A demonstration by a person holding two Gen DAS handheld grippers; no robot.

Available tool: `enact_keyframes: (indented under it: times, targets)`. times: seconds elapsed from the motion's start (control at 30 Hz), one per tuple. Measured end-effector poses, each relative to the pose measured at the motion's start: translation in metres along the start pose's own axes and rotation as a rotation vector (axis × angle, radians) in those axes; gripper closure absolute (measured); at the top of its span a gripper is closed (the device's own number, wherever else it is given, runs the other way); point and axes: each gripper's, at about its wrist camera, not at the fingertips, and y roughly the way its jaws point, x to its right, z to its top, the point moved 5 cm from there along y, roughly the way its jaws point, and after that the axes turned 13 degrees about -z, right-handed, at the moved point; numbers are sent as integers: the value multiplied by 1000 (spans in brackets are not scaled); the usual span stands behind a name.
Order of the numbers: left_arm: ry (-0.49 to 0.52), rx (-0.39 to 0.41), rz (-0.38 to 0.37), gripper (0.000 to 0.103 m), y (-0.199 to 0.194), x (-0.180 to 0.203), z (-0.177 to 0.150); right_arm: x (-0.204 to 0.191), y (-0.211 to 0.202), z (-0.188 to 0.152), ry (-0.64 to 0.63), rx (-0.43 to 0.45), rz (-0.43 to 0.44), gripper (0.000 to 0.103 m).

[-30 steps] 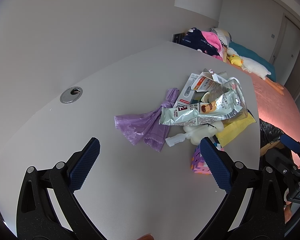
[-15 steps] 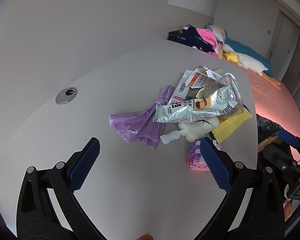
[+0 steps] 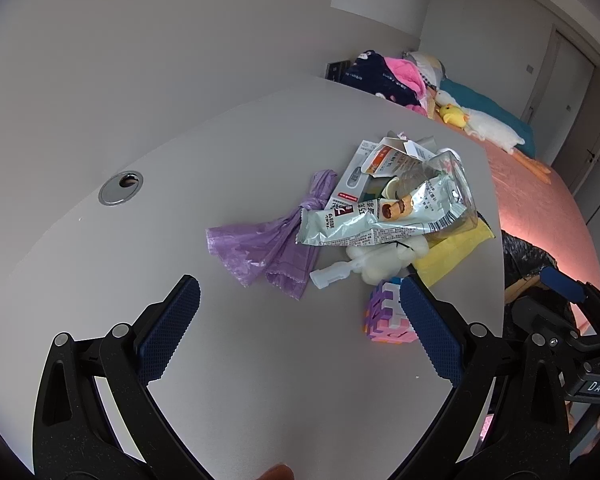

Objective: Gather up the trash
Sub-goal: 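Move both tools toward the trash pile on the white table, then grasp the silver snack wrapper with the left tool while the right tool grasps the pink-white puzzle cube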

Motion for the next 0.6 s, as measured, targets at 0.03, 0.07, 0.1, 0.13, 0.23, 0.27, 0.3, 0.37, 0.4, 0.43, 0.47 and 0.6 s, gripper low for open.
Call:
enact_keyframes:
  times: [0.03,0.07,0.1,0.13,0.23,0.27,0.3,0.37,0.4,0.43,0.47,0.6]
  targets:
    - [-2,0,-8,6,1,0,0,1,0,0,2,1,-1,3]
    - [-5,2,-11,6,1,-1,0,2,0,0,4,4,-1,3]
    - [-5,2,-16,6,2,-1,0,2,0,1,6,7,-1,3]
    - [-3,-2,-21,6,3,0,0,3,1,1,7,9,1,3]
    - [16,-4,-18,6,5,3,2,4,2,1,6,12,12,3]
    - [31,-3,-14,6,6,5,4,4,2,1,6,14,18,3]
    - [46,-2,-6,6,6,6,5,5,3,0,7,14,22,3]
    - [89,-4,3,6,10,12,9,6,4,-1,8,10,25,3]
    - [111,-11,5,6,14,15,10,7,5,-1,9,7,25,3]
    - [130,-18,6,6,17,17,12,8,6,-2,11,6,24,3]
    - [148,-25,4,6,20,20,13,9,7,-2,12,5,24,3]
    - [209,-48,1,6,35,28,15,17,6,0,34,18,22,3]
